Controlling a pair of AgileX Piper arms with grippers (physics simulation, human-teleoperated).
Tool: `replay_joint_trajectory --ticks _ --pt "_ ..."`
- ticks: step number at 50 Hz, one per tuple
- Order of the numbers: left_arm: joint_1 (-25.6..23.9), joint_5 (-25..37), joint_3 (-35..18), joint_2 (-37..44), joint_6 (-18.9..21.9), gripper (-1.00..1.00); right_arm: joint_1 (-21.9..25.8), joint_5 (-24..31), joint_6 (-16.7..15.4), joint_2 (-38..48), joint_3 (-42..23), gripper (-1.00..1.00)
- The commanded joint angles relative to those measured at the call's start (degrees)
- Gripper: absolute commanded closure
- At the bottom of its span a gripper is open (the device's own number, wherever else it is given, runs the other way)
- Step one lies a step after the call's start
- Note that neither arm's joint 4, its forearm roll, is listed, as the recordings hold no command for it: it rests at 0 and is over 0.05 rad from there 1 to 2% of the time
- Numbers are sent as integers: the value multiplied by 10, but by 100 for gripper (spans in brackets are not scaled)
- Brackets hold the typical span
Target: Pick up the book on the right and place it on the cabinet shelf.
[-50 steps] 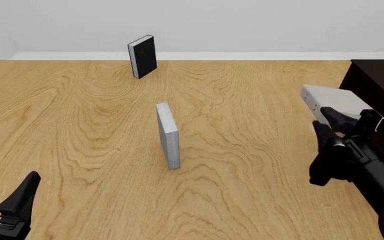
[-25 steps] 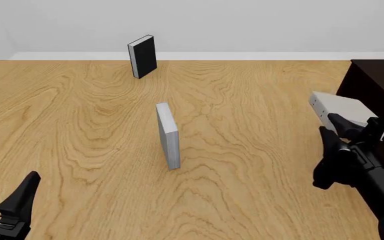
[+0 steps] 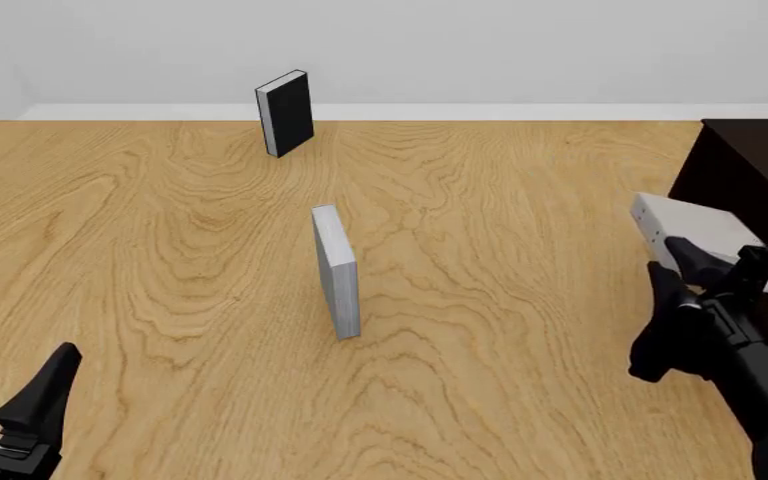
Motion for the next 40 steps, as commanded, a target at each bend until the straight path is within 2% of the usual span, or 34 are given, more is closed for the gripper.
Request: replay_joint_trajectory --ticks 1,10,14,16,17,18,19,21,25,27,28,30,32,34,35,40 --pt "0 1 0 0 0 -100 -11 -33 -14 17 -1 100" --pt "0 2 0 0 0 -100 -5 -33 -25 13 0 100" --pt "1 2 0 0 0 -100 -2 -33 -52 14 5 100" --pt "0 2 0 0 0 -100 -4 -33 -54 11 6 100" --pt "1 2 0 0 0 -100 0 -33 -67 13 6 100" --pt "1 2 0 0 -1 -100 -2 -33 -62 14 7 100" --pt "1 1 0 0 -1 -100 -6 -33 -42 15 6 100" --pt "1 2 0 0 0 -100 -3 -33 -58 19 7 100" --pt "1 1 0 0 0 -100 -8 -33 -56 24 6 100" --pt "1 2 0 0 0 -100 -10 -33 -66 26 5 100" --pt "1 1 0 0 0 -100 -13 -33 -58 30 5 100" --pt "1 1 0 0 -1 -100 -18 -33 -91 26 4 100" --pt "1 1 0 1 0 -100 -21 -33 -58 29 3 100" --pt "1 0 0 1 0 -100 -20 -33 -71 34 3 100" --pt "1 1 0 1 0 -100 -27 -33 -54 38 3 100" --pt "1 2 0 1 0 -100 -31 -33 -65 41 5 100"
